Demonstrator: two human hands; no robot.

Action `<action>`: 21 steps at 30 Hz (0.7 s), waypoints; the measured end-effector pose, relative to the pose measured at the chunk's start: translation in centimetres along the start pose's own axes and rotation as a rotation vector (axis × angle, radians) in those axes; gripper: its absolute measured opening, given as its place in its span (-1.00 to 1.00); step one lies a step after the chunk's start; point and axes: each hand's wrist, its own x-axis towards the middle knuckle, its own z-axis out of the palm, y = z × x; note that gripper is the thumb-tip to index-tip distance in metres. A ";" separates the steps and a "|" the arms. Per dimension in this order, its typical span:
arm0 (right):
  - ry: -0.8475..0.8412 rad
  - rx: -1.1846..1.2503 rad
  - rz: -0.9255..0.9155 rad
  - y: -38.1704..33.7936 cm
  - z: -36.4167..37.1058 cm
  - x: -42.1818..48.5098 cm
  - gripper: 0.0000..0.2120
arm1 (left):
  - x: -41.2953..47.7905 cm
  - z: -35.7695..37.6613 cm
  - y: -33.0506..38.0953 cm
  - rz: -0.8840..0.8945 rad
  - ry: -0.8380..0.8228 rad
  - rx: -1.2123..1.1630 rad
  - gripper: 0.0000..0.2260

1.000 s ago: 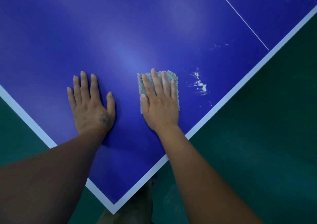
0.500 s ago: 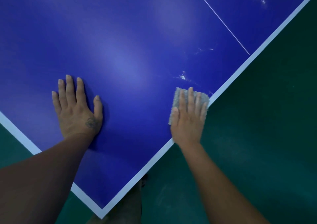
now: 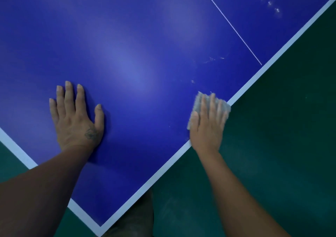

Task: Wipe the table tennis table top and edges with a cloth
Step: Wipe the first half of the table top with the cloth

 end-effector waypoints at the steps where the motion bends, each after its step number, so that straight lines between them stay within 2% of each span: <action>1: -0.013 0.017 0.040 0.5 0.0 -0.7 -0.41 | 0.0 0.0 0.0 0.000 -0.003 0.005 -0.33; 4: -0.023 -0.029 0.059 -1.3 0.3 -1.8 -0.39 | 0.2 0.0 0.0 -0.001 -0.010 0.004 -0.33; 9: 0.006 -0.036 -0.242 -9.1 0.9 1.3 -0.38 | 0.2 0.2 -0.1 0.000 0.004 0.008 -0.33; 13: 0.010 -0.006 -0.339 -10.0 0.6 4.8 -0.39 | 0.2 0.6 -0.3 0.006 0.028 0.017 -0.34; 15: 0.016 -0.014 -0.318 -7.3 0.3 5.6 -0.39 | 0.2 0.8 -0.5 0.012 0.048 0.009 -0.35; 19: 0.010 -0.039 -0.085 0.4 -0.6 4.7 -0.40 | 0.3 1.0 -0.6 0.013 0.050 0.006 -0.36; 21: -0.027 -0.031 -0.032 3.1 -1.0 3.6 -0.39 | 0.3 1.1 -0.6 0.013 0.053 0.016 -0.35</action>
